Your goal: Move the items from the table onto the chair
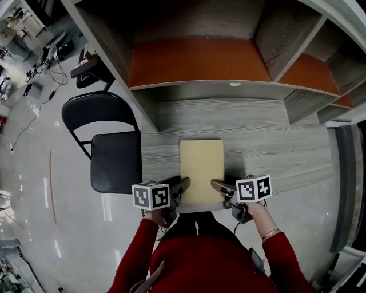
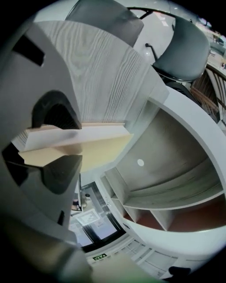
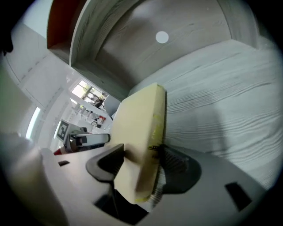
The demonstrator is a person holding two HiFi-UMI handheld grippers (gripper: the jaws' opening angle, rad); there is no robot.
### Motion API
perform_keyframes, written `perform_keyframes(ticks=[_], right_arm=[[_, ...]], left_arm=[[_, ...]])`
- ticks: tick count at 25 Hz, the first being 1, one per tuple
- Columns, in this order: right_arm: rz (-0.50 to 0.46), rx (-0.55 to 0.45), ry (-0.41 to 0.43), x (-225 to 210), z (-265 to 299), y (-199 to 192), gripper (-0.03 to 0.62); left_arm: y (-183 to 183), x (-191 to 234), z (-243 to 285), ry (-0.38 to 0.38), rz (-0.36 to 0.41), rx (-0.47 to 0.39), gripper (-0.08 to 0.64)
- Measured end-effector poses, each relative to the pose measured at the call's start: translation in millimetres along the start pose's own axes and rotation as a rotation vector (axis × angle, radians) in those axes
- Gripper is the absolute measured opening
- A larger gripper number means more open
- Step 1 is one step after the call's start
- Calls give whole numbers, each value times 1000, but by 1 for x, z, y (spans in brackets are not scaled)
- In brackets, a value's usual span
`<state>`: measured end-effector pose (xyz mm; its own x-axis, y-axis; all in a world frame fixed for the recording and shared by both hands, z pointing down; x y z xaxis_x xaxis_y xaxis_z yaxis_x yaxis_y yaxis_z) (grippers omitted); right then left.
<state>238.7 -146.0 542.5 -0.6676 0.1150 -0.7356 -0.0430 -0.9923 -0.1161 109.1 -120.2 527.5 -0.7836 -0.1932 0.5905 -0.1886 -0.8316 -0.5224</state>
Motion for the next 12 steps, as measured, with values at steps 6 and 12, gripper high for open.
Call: perform_keyframes(ticks=[6, 12], right_arm=[[-38, -1, 14, 10, -6, 0, 261], [-137, -66, 100, 71, -35, 25, 258]], left_arm=[[3, -13, -6, 1, 63, -2, 158], [54, -41, -59, 89, 136, -181, 155]])
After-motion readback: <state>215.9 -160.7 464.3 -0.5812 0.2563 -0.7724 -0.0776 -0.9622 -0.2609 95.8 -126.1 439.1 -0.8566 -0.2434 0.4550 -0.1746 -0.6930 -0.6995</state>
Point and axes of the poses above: the fingertips, and each gripper's own axes: z forward along the fingers, x to its left, y out of its top, the point moved 1 cm from there along -z, backward along the fingers, and after that the axes turned 14 degrees about z, right-handed, at the moved point
